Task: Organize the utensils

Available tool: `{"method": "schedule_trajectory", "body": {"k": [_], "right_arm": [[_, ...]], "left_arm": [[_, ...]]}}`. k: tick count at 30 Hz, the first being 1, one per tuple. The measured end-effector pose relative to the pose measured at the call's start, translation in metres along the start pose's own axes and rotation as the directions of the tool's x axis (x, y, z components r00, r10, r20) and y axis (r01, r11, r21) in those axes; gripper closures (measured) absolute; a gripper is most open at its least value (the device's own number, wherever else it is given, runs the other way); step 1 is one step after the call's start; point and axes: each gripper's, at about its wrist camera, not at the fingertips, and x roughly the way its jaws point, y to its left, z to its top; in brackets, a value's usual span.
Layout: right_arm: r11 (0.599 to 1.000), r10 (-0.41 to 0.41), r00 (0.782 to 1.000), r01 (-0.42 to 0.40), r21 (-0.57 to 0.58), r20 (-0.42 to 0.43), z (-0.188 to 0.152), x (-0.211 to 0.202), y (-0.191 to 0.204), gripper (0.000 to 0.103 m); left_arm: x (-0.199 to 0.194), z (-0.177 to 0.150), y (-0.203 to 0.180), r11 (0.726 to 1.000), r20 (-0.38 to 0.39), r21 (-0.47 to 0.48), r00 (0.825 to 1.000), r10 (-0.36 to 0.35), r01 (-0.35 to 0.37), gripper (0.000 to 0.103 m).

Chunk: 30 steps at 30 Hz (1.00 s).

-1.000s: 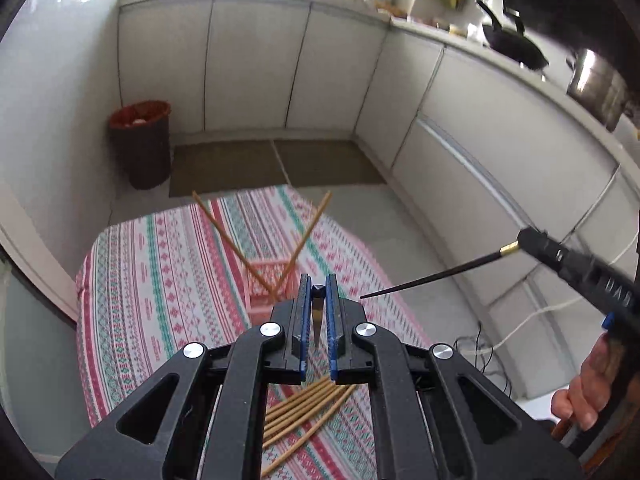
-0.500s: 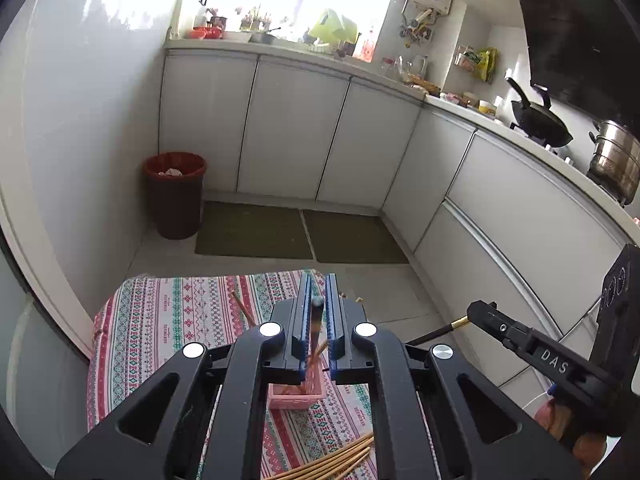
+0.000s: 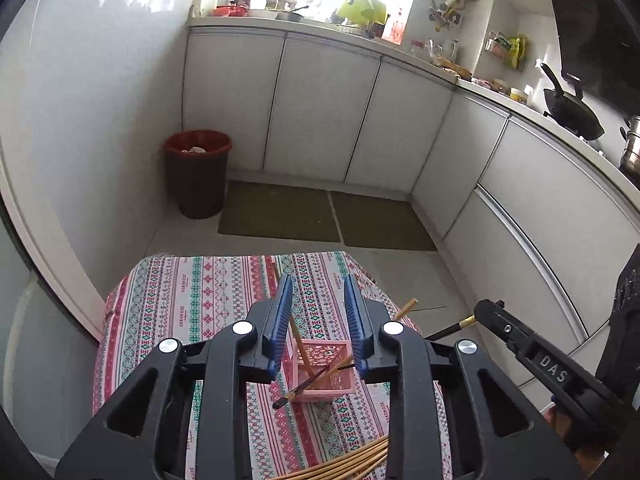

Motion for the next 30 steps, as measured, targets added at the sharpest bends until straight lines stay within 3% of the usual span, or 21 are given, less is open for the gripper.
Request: {"method": "schedule_trajectory", "body": {"k": [2, 4, 8, 11, 12, 14, 16, 20, 26, 30], "right_arm": [[1.000, 0.010, 1.000, -0.010, -0.026, 0.002, -0.003, 0.007, 0.002, 0.090], [1.000, 0.003, 1.000, -0.003, -0.024, 0.002, -0.006, 0.011, 0.002, 0.054], [0.999, -0.035, 0.999, 0.035, -0.019, 0.026, -0.007, 0.007, -0.002, 0.046], [0.998, -0.057, 0.998, 0.058, -0.001, 0.034, -0.008, 0.002, -0.010, 0.034], [0.997, -0.073, 0.997, 0.073, 0.000, 0.034, -0.010, 0.000, -0.013, 0.032], [0.994, -0.111, 0.993, 0.111, 0.002, 0.028, -0.013, -0.002, -0.021, 0.027], [0.991, -0.137, 0.991, 0.137, 0.013, 0.011, -0.017, -0.003, -0.030, 0.020], [0.976, -0.218, 0.976, 0.218, -0.016, -0.021, -0.028, -0.002, -0.045, 0.014], [0.934, -0.342, 0.940, 0.339, -0.110, -0.008, -0.043, -0.010, -0.064, 0.012], [0.925, -0.373, 0.927, 0.369, -0.093, -0.027, -0.044, -0.018, -0.081, 0.012]], "left_arm": [[0.002, -0.001, 0.001, 1.000, -0.007, 0.000, 1.000, 0.005, -0.005, 0.074], [0.003, -0.002, 0.001, 1.000, -0.012, 0.002, 1.000, 0.010, -0.010, 0.068], [0.003, -0.006, -0.003, 1.000, -0.019, 0.020, 1.000, 0.019, -0.019, 0.048], [0.005, -0.014, -0.010, 0.998, -0.036, 0.048, 0.999, 0.029, -0.027, 0.040], [0.007, -0.018, -0.012, 0.998, -0.049, 0.060, 0.998, 0.033, -0.030, 0.039], [0.011, -0.024, -0.016, 0.996, -0.073, 0.084, 0.996, 0.041, -0.035, 0.026], [0.014, -0.034, -0.021, 0.993, -0.100, 0.113, 0.994, 0.047, -0.035, 0.022], [0.029, -0.056, -0.030, 0.985, -0.176, 0.171, 0.983, 0.058, -0.027, 0.011], [0.060, -0.098, -0.044, 0.968, -0.330, 0.252, 0.940, 0.082, 0.004, 0.007], [0.083, -0.128, -0.058, 0.952, -0.445, 0.298, 0.892, 0.078, 0.065, 0.007]]}}
